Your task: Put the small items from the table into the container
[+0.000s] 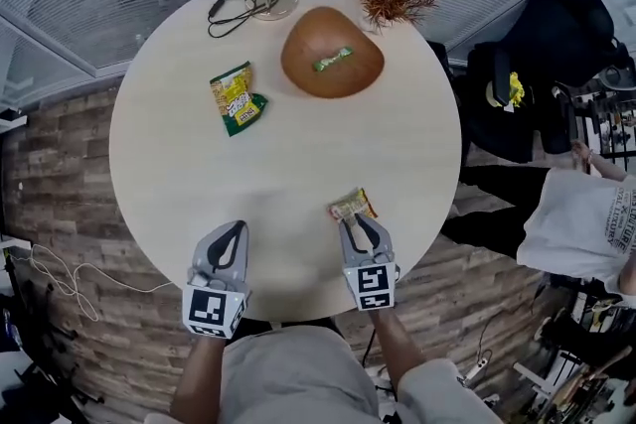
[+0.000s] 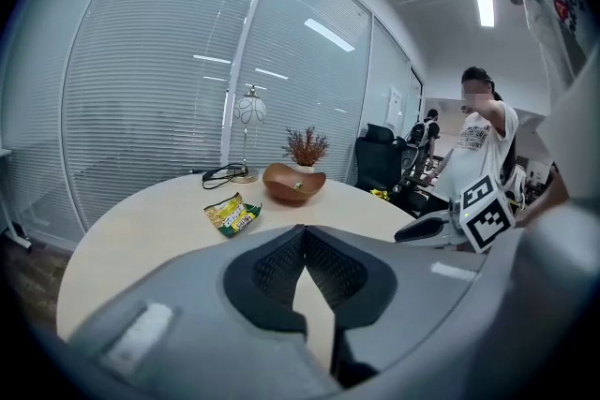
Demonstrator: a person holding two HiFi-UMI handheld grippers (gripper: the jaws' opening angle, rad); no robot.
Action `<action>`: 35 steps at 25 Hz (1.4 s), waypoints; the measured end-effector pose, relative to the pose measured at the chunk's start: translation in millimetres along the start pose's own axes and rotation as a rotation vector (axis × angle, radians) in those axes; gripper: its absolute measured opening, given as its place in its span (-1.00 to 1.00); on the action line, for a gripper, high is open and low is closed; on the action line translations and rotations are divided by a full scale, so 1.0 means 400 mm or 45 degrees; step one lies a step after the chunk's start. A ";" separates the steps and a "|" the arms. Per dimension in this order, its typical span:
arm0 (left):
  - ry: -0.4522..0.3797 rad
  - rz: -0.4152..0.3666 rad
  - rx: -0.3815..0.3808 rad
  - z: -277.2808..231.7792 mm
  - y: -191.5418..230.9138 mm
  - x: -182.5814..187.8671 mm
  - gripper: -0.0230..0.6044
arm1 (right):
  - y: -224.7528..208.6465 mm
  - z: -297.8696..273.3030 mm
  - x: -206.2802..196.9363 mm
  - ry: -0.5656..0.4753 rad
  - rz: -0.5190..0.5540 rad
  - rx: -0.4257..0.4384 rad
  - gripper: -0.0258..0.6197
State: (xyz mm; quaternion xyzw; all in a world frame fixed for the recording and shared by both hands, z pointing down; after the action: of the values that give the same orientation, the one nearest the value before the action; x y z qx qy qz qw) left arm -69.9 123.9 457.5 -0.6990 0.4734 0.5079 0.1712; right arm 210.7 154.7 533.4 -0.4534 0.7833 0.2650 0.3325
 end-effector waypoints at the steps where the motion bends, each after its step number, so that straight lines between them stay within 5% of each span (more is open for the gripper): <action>1: 0.004 -0.004 -0.005 0.004 -0.007 -0.002 -0.94 | -0.005 -0.006 -0.016 0.037 -0.001 -0.010 -0.55; 5: 0.008 -0.009 -0.018 0.014 -0.030 -0.002 -0.94 | -0.026 -0.031 -0.064 0.135 -0.023 -0.010 -0.19; 9: 0.018 -0.017 -0.017 0.024 -0.033 -0.007 -0.94 | -0.042 -0.048 -0.087 0.153 -0.091 -0.015 -0.14; 14: 0.020 -0.012 -0.006 0.042 -0.031 -0.011 -0.94 | -0.048 -0.056 -0.107 0.154 -0.182 -0.013 -0.16; 28: 0.018 0.010 0.029 0.063 -0.001 -0.017 -0.94 | -0.056 -0.054 -0.090 0.176 -0.151 -0.009 -0.46; 35: 0.020 0.027 0.060 0.085 0.028 -0.029 -0.94 | -0.024 -0.043 -0.032 0.031 -0.132 0.046 -0.49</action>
State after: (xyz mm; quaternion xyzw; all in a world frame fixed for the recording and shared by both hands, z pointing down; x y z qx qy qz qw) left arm -98.3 148.6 456.0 -0.6938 0.4939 0.4929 0.1784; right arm 219.1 144.7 553.0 -0.4905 0.7675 0.2276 0.3444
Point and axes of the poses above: the fingertips, and each gripper's own axes: z backward along the fingers, y to its left, x out of its top, the point moved 9 cm from there along z, backward along the fingers, and after that the axes turned 5 degrees about z, right-handed, at the moved point
